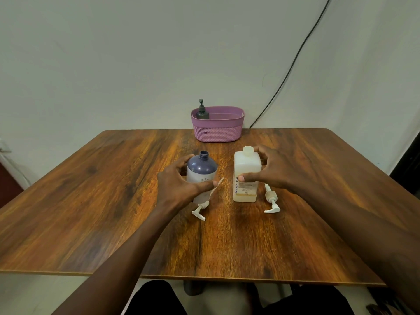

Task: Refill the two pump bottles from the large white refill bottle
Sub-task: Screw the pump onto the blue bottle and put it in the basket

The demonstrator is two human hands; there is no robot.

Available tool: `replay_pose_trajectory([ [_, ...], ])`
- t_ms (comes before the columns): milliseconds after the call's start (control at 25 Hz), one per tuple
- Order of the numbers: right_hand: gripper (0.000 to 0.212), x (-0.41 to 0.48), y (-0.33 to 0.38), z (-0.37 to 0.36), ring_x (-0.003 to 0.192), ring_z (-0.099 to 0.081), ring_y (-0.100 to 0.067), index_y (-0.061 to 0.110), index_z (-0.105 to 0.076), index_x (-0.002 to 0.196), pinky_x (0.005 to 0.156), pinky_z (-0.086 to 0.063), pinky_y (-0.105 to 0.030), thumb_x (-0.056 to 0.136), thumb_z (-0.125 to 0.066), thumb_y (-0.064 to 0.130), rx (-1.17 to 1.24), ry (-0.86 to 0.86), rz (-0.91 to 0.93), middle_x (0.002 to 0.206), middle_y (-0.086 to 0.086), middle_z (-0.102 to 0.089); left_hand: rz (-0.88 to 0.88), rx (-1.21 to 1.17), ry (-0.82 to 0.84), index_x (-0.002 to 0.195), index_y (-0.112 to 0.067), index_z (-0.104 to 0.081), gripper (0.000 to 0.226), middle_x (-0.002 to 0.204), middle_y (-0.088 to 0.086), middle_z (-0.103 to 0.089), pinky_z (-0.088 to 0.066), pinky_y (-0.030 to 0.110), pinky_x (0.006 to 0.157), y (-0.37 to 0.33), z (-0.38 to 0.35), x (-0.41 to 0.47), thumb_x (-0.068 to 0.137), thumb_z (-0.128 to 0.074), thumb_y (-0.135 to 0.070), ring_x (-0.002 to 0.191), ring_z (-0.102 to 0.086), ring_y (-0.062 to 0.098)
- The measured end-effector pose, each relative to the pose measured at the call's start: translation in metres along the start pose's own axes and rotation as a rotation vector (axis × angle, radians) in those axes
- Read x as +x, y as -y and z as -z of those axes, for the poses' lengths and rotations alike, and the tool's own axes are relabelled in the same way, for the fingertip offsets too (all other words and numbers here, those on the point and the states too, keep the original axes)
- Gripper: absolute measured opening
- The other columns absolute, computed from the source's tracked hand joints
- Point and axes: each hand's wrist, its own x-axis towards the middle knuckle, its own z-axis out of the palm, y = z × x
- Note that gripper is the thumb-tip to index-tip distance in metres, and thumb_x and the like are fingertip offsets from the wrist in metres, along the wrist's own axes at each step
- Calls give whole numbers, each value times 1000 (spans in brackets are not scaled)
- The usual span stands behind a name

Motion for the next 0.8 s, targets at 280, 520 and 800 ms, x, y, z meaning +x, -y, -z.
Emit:
replay_pose_trajectory([
  [280,111,-8,27,6,137,-46,-25,29,-33,154,101,-36,-27,63,-85,64,-195,-69,130,158,-3,-42,-5,0,-16,125,-36,-60,79,112,-15,-69,-58,25,81,7,12,-4,55,-86,-63,99,-67,3],
  [520,40,-6,60,-36,119,-64,-16,22,-72,120,102,-53,-41,82,-83,26,-219,-39,619,125,0,-72,49,40,-52,130,-24,-63,80,117,-11,-68,-50,11,77,26,36,-9,60,-92,-48,100,-64,5],
  [800,55,6,57,-106,101,-68,-18,31,-63,132,81,-61,-37,82,-75,13,-628,504,504,117,1,-70,91,51,-51,129,-31,-63,79,116,-17,-67,-54,21,84,38,54,-21,59,-93,-51,102,-60,-9],
])
